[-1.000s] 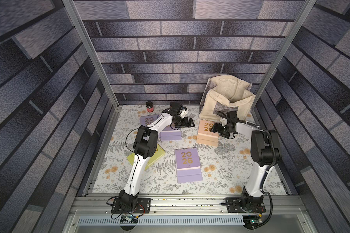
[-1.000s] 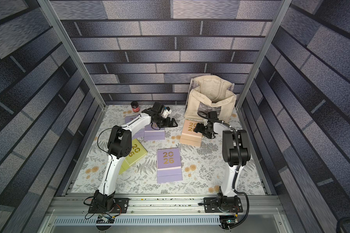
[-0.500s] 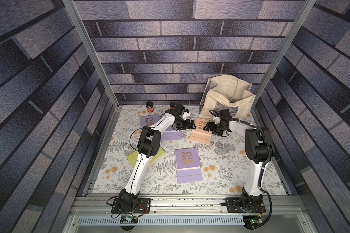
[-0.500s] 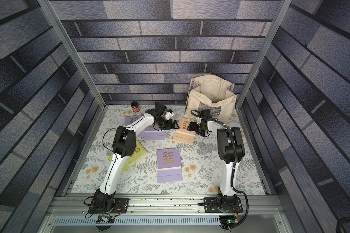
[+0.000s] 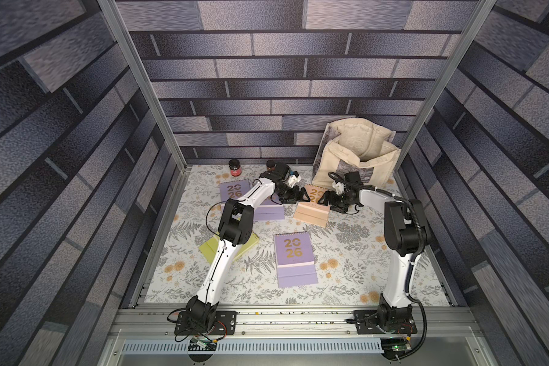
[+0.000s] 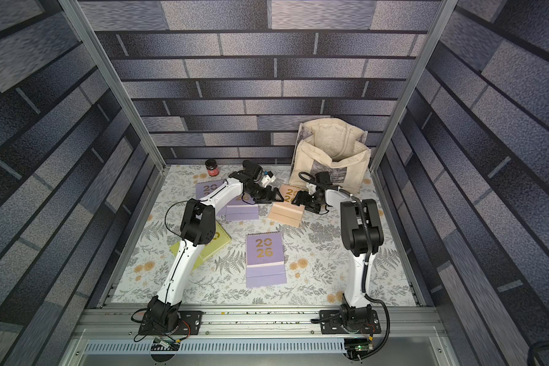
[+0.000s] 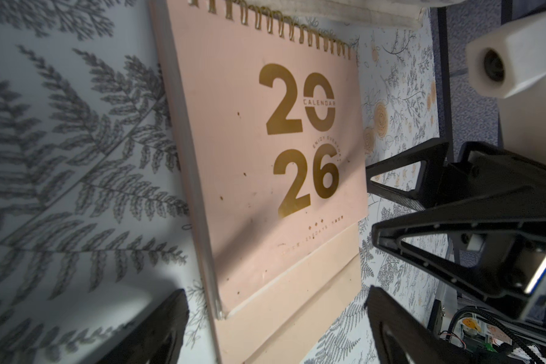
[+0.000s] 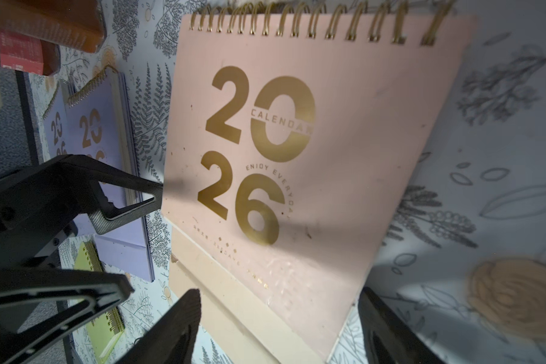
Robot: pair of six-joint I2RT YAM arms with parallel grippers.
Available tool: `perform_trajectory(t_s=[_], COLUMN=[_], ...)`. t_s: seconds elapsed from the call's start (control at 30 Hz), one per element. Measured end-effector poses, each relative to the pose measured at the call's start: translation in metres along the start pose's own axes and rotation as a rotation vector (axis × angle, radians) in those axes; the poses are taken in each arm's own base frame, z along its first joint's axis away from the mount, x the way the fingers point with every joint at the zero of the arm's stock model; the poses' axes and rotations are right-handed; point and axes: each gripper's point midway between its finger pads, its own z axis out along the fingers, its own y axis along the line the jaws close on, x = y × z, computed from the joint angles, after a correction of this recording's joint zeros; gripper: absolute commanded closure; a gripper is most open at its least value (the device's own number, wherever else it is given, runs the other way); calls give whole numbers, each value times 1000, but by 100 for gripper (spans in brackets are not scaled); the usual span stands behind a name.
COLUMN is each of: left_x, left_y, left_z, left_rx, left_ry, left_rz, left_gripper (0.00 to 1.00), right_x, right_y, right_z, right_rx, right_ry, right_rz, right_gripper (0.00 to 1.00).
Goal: Stack the calendars
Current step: Pick up the calendar at the center of the board.
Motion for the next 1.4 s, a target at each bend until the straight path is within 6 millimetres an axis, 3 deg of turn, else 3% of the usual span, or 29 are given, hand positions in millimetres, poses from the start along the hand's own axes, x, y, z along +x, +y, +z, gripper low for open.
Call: perform_trajectory(t_s=[0.23, 0.47, 0.67, 0.83, 1.03, 1.2, 1.4], left_x=[3, 9, 25, 31, 24, 19, 19], left_y=[0, 7, 7, -1, -17, -28, -37], left_z=[0, -2, -6, -7, -15, -21, -27], left_rx=[8, 47, 103, 150, 200, 237, 265], left_ry=[11, 17, 47, 62, 47, 34, 34], left_rz=[-10, -26, -65, -73, -45, -27, -43], left_gripper=[19, 36, 51, 64, 68, 89, 100], right_x=[-1, -3, -3, -1, 6, 9, 11], right_y=[5, 2, 1, 1, 5, 9, 13], right_z=[2, 4, 6, 7, 9, 10, 4], right_rx=[-18, -27, -39, -56, -93, -139, -153], right_ry=[-10, -27, -38, -44, -34, -32, -41], right_rz=[-2, 7, 7, 6, 12, 21, 35], right_gripper=[22, 24, 26, 32, 38, 38, 37])
